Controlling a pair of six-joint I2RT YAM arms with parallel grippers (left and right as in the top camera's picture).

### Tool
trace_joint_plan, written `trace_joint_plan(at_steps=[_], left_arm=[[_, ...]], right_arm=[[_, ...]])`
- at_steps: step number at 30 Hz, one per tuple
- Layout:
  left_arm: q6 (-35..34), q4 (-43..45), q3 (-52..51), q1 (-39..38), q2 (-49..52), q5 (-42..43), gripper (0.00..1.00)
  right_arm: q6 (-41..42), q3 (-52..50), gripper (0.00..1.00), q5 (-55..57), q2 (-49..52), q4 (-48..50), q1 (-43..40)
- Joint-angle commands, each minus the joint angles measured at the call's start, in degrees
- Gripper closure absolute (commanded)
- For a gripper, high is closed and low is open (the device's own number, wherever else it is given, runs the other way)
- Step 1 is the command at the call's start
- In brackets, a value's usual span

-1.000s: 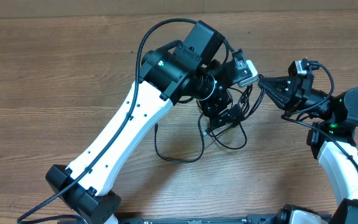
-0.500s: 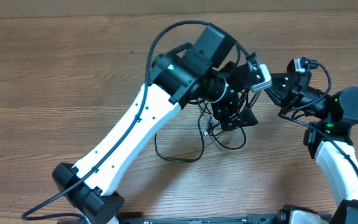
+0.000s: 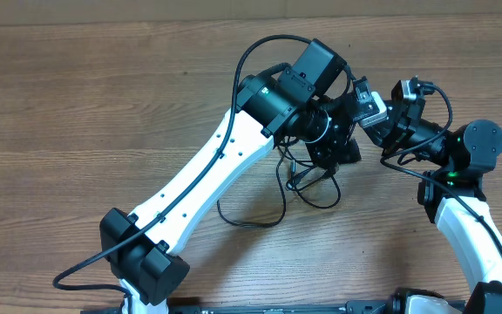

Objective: Untangle cables

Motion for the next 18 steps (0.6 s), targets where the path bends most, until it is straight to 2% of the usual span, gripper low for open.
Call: trace_joint_plan(at_steps=[1, 11, 13, 14, 18], left_arm=[[0.1, 0.2, 0.6, -0.3, 0.0, -0.5, 0.96], [0.1, 0.0, 0.7, -0.3, -1.2, -0.3, 0.96], [0.1, -0.1, 0.7, -0.3, -2.1, -0.3, 0.96], [0.1, -0.2, 0.7, -0.3, -2.7, -0.3, 0.96], [0.5, -0.3, 0.7, -0.2, -6.0, -1.9, 0.96]], right_arm=[[-0.2, 0.5, 0.96, 0.8, -0.2, 0.4, 0.1], [-5.4, 0.5, 0.96, 0.9, -0.2, -3.3, -1.3], [-7.6, 0.5, 0.92, 1.0, -0.2, -4.7, -1.9], [-9.0, 0.5, 0.86, 1.0, -0.2, -5.6, -2.4], [-13.4, 0.5, 0.43, 0.3, -0.2, -8.9, -4.5]])
